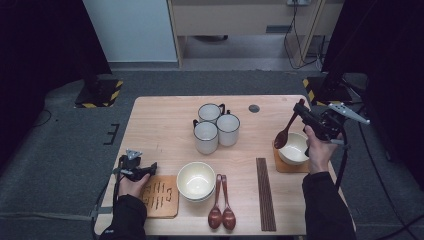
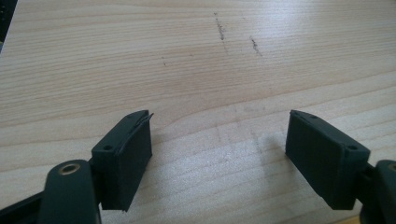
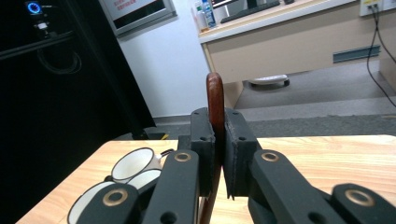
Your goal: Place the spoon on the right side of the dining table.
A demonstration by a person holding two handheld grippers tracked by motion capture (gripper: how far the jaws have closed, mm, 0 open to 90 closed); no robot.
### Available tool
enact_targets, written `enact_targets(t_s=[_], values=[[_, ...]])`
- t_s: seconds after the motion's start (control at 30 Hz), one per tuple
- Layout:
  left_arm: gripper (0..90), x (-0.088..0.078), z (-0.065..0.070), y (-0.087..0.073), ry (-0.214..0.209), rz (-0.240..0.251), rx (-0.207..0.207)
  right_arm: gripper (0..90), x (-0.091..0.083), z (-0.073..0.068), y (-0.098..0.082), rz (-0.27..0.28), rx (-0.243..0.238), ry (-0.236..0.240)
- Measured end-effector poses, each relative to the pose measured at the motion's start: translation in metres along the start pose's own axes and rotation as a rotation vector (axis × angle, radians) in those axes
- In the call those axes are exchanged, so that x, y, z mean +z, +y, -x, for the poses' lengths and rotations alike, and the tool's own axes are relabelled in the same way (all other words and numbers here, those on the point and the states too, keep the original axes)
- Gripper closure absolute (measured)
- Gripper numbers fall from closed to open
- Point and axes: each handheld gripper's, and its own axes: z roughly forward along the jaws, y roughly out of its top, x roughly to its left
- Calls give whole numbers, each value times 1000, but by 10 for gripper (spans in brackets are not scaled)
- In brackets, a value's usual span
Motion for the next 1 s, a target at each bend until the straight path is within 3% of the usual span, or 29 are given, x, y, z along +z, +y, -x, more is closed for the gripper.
enact_targets(t_s=[1.0], values=[[113, 4, 1, -1, 11, 10, 16, 841, 8, 39, 0, -31, 29, -139]])
